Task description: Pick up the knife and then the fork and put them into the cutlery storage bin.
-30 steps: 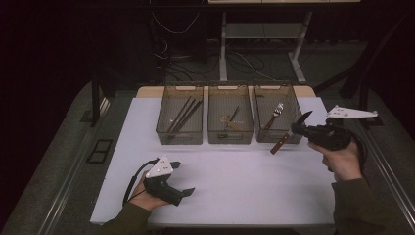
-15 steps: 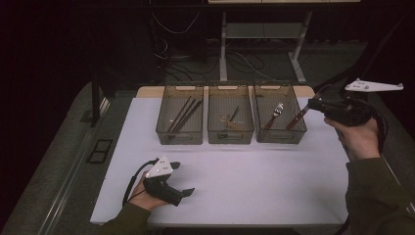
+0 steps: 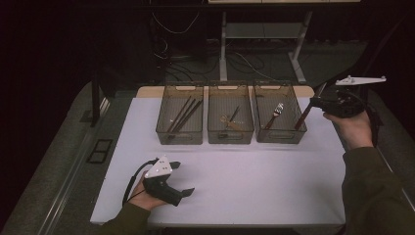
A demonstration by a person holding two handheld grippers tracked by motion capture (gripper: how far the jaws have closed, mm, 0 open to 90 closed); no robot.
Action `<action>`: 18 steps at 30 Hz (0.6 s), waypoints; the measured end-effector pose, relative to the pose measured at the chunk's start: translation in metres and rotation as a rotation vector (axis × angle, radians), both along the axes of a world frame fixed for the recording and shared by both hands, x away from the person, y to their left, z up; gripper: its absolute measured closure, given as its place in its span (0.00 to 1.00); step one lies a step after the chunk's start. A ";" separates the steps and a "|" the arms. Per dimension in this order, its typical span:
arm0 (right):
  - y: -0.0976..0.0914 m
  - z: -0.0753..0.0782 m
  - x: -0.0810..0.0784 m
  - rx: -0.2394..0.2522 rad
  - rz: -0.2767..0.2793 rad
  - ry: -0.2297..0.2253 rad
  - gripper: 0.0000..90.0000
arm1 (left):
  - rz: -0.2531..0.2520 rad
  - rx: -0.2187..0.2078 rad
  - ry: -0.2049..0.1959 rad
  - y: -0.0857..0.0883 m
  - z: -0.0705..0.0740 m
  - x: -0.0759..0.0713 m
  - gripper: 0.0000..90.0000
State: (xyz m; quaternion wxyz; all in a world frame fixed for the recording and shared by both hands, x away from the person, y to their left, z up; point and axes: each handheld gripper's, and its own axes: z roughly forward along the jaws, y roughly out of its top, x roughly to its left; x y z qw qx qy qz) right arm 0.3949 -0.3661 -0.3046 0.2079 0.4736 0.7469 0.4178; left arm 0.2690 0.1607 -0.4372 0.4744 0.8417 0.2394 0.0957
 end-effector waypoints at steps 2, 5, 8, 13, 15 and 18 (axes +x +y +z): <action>-0.001 -0.007 0.003 -0.015 -0.004 0.026 1.00 | -0.002 -0.002 -0.002 0.000 0.000 0.000 0.00; -0.001 -0.016 0.006 -0.040 -0.007 0.065 1.00 | -0.002 -0.002 -0.001 0.000 0.000 0.000 0.00; 0.001 -0.021 0.010 -0.061 -0.003 0.094 1.00 | -0.004 0.000 -0.001 0.000 0.000 0.001 0.00; 0.007 -0.027 0.016 -0.101 0.018 0.135 1.00 | 0.001 -0.008 -0.002 0.000 0.000 0.000 0.00; 0.009 -0.030 0.019 -0.110 0.017 0.146 1.00 | 0.002 -0.009 -0.003 0.000 0.000 0.000 0.00; 0.012 -0.032 0.023 -0.105 0.021 0.144 1.00 | -0.001 -0.007 -0.003 0.000 0.000 0.000 0.00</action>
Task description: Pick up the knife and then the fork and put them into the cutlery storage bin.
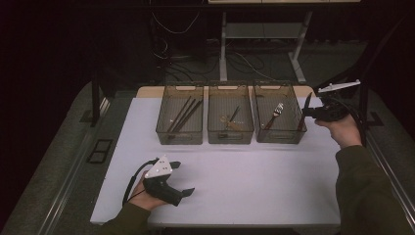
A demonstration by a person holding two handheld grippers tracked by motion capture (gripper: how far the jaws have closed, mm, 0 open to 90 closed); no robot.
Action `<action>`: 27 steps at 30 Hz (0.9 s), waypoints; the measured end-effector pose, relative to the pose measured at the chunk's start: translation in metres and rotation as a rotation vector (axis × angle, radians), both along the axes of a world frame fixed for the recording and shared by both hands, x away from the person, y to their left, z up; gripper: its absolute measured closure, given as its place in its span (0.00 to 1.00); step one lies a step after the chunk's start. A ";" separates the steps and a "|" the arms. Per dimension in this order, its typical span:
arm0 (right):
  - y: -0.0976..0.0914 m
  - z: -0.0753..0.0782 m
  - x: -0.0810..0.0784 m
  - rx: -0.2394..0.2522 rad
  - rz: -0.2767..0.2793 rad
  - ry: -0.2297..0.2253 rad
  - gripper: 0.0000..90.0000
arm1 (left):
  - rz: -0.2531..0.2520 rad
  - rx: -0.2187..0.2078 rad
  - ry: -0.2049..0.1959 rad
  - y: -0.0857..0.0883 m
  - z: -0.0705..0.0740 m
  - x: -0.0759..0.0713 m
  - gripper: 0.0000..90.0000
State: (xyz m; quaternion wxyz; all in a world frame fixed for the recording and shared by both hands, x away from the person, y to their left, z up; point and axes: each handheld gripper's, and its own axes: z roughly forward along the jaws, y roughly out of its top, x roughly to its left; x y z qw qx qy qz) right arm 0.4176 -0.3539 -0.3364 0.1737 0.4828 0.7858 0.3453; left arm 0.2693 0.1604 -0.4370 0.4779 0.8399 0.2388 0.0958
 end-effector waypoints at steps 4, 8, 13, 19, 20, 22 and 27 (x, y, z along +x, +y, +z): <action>0.004 -0.003 0.006 0.007 -0.007 -0.016 1.00 | 0.005 0.007 -0.008 0.000 0.000 0.000 0.00; 0.008 -0.006 0.012 0.019 -0.022 -0.022 1.00 | 0.005 0.007 -0.010 -0.001 0.000 0.000 0.00; 0.017 -0.011 0.020 0.015 -0.022 -0.042 0.99 | 0.010 -0.001 -0.008 -0.001 0.000 0.000 0.00; 0.028 -0.020 0.030 -0.004 -0.020 -0.045 0.99 | 0.013 -0.001 -0.018 -0.002 0.000 0.000 0.00; 0.029 -0.021 0.032 -0.005 -0.022 -0.046 0.99 | 0.013 -0.001 -0.019 -0.002 0.001 0.000 0.00; 0.032 -0.024 0.036 -0.007 -0.024 -0.043 0.99 | 0.015 -0.002 -0.018 -0.001 0.001 0.000 0.00; 0.039 -0.030 0.046 -0.017 -0.026 -0.028 0.99 | 0.015 -0.003 -0.018 -0.001 0.001 0.000 0.00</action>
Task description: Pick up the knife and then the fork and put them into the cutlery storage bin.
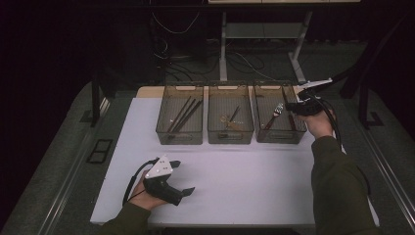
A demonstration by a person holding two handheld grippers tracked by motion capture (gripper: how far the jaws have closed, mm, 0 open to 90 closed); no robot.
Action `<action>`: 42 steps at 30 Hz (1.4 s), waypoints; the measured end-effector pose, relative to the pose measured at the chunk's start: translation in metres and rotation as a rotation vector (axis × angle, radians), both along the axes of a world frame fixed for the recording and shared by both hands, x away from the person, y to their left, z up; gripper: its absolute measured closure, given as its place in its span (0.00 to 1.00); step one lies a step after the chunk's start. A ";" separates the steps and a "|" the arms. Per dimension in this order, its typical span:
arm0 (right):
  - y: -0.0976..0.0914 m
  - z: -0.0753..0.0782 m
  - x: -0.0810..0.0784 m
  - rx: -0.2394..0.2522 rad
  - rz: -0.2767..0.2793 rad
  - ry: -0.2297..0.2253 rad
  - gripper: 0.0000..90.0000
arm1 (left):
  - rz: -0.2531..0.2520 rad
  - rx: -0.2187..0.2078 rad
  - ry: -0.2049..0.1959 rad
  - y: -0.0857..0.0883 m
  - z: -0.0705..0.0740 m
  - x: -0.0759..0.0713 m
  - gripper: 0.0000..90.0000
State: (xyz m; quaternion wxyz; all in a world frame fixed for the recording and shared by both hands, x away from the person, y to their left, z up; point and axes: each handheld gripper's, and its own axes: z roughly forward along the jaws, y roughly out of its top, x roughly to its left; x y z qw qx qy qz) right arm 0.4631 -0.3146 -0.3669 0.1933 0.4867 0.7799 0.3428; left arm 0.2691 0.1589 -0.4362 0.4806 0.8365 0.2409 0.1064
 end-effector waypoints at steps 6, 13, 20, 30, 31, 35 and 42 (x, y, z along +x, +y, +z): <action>0.012 -0.008 0.009 -0.028 0.010 0.025 0.98 | -0.002 0.010 -0.005 -0.002 0.000 0.000 0.00; 0.026 -0.020 0.018 -0.058 0.023 0.063 0.96 | -0.004 0.021 -0.003 -0.002 0.000 0.000 0.00; 0.033 -0.026 0.022 -0.069 0.023 0.088 0.85 | -0.010 0.019 -0.005 -0.003 0.000 0.001 0.00; 0.027 -0.021 0.019 0.028 0.008 0.070 0.48 | -0.009 0.020 0.001 -0.003 -0.001 0.003 0.00; 0.027 -0.020 0.018 0.038 0.004 0.068 0.44 | -0.010 0.026 0.006 -0.003 -0.001 0.003 0.00; 0.030 -0.017 0.014 0.041 -0.007 0.043 0.31 | -0.010 0.021 0.008 -0.005 -0.002 0.003 0.00; 0.027 -0.007 0.004 0.112 -0.023 -0.015 0.18 | -0.010 0.022 0.012 -0.005 -0.003 0.004 0.00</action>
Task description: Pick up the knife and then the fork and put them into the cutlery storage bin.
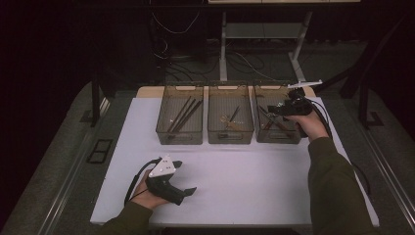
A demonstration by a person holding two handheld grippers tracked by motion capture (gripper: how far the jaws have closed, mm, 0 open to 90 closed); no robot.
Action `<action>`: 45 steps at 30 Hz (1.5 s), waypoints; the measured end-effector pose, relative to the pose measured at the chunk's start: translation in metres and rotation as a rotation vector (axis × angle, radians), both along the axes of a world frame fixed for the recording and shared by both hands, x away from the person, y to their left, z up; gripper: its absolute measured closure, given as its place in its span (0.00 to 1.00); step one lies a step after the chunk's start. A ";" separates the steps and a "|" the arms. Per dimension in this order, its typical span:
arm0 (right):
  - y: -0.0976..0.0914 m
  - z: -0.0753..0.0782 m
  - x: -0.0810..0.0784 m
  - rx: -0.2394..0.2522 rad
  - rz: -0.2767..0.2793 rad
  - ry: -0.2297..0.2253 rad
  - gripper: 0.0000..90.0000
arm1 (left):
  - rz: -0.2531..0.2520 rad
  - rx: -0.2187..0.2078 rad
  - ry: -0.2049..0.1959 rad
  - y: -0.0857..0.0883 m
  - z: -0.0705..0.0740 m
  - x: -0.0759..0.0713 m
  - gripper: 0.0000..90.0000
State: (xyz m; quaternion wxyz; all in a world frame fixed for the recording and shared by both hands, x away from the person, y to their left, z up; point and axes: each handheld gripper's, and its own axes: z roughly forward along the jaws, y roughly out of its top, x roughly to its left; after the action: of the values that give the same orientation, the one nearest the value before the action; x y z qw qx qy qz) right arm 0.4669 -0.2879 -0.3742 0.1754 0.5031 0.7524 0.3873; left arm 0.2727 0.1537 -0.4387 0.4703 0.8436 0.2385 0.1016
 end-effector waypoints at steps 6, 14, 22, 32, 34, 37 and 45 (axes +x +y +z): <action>-0.005 0.000 -0.015 0.021 0.021 -0.022 0.17 | 0.004 0.002 0.004 0.000 0.000 0.000 0.00; -0.011 0.001 -0.038 0.057 0.054 -0.054 0.17 | 0.007 -0.010 0.008 0.000 0.000 -0.001 0.00; -0.012 0.001 -0.066 0.073 0.115 -0.084 0.17 | 0.003 -0.011 0.014 0.001 0.000 -0.002 0.00; -0.008 -0.005 -0.103 0.070 0.194 -0.112 0.17 | -0.001 -0.013 0.020 0.001 0.000 -0.002 0.00; -0.007 -0.006 -0.111 0.079 0.205 -0.119 0.17 | -0.001 -0.013 0.022 0.001 0.000 -0.002 0.00; -0.006 -0.009 -0.122 0.082 0.225 -0.125 0.17 | -0.007 -0.005 0.022 0.002 0.000 -0.001 0.00; -0.003 -0.025 -0.151 0.084 0.253 -0.127 0.17 | -0.011 -0.006 0.026 0.002 0.000 -0.001 0.00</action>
State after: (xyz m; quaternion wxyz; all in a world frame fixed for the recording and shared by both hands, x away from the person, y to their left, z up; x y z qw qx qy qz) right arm 0.3160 -0.2906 -0.3994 0.1512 0.3856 0.7802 0.4687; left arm 0.2713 0.1553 -0.4389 0.4701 0.8447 0.2404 0.0873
